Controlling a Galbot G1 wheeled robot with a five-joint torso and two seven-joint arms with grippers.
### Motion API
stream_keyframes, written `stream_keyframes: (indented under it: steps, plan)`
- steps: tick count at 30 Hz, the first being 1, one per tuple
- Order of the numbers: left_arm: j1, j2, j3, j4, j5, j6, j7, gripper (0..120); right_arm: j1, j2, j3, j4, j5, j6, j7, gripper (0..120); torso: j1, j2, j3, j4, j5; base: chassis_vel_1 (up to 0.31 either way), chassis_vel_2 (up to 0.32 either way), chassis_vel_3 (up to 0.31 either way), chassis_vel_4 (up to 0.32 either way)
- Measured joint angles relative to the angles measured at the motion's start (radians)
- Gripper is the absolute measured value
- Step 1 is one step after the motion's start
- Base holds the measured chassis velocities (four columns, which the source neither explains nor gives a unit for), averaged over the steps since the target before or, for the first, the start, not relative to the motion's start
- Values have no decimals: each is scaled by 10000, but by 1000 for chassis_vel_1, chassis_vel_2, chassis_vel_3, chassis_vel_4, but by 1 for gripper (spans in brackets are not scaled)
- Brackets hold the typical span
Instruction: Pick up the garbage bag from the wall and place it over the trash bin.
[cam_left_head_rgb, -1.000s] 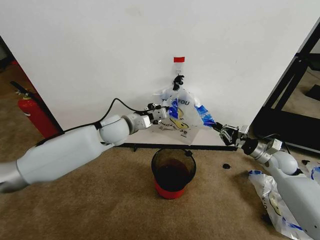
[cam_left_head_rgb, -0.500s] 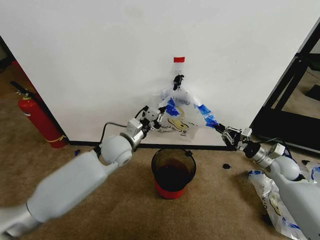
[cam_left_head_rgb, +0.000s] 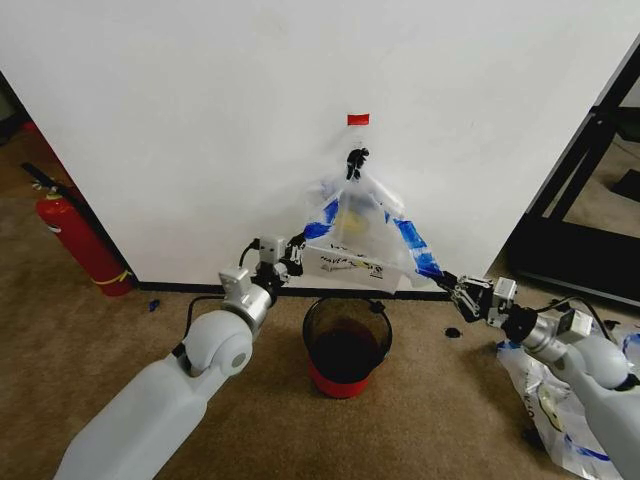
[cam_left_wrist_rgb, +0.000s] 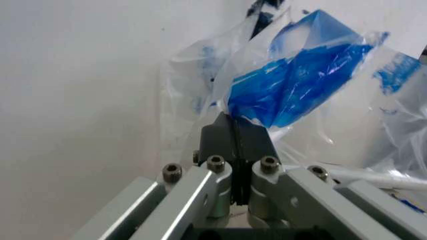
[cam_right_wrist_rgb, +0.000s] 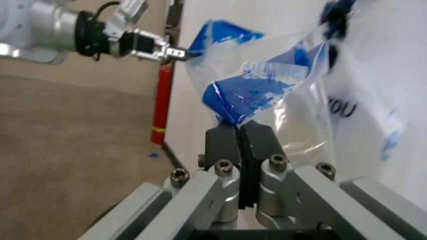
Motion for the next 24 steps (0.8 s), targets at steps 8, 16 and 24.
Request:
stream_keyframes:
  steps: [8,16,24]
  plan:
    - [1333,-12,-667,-657,125,74,-7,0,-807,-39,265,588,-126,29,-188,0,0,0,1,3,-1,0,0,0,0]
    - [2011,-158,-827,-1257,229,-225,29,0,-976,-27,239,1010,-142,327,503,0,0,0,1,3,1,0,0,0,0]
    - [2322,-474,-1138,-1523,164,-352,-67,0,-381,39,106,1028,-260,594,1083,0,1,0,2,2,1,0,0,0,0]
